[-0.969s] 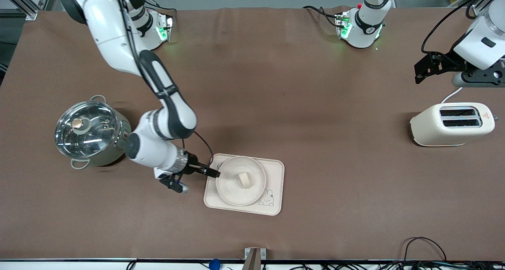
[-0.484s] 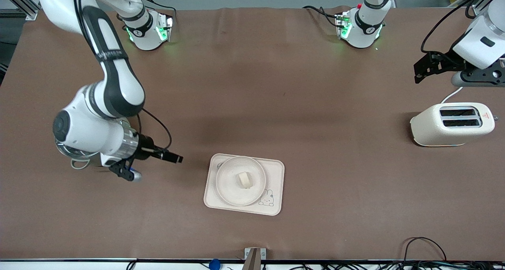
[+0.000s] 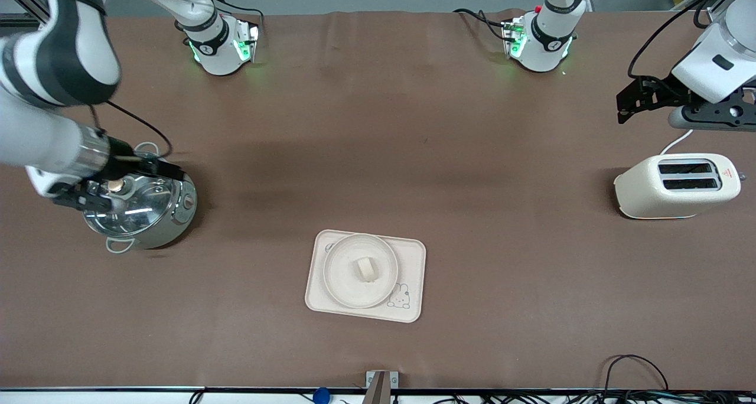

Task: Place bun in plate and plate on tray

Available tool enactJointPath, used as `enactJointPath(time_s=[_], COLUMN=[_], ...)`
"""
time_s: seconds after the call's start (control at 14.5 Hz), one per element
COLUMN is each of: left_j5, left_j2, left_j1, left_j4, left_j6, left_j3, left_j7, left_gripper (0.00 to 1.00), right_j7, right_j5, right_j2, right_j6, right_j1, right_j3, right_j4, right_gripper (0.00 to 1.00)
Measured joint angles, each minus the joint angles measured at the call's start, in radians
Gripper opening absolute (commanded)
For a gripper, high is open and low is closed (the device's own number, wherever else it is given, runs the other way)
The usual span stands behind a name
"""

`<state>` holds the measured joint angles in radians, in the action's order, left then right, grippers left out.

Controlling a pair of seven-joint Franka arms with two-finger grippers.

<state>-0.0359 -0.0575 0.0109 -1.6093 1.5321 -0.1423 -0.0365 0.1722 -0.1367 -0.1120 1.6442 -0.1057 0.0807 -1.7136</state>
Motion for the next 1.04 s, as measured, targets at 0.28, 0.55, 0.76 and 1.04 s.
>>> enactJointPath(time_s=[0.28,0.55,0.76,1.04], left_j5=[0.0,0.0,0.0,0.0], left_j2=[0.0,-0.005,-0.009,-0.008], left_j1=[0.0,-0.001,-0.002,-0.006], left_j4=[0.001,0.009,0.014,0.021], left_j6=[0.012,0.012,0.012,0.012], left_j3=[0.0,0.0,0.001,0.005], left_j7=[0.0,0.0,0.0,0.0], left_gripper=[1.0,1.0,1.0,1.0], right_j7=[-0.098,-0.112,-0.112,-0.112], right_j5=[0.056,0.113,0.145,0.162], right_j2=[0.103,0.216,0.289,0.308], right_j6=[-0.053,-0.108,-0.172,-0.225], right_j1=[0.074,0.096,0.096,0.095], right_j3=[0.0,-0.002,-0.012,-0.022], right_j4=[-0.001,0.012,0.052,0.104], right_gripper=[1.0,1.0,1.0,1.0])
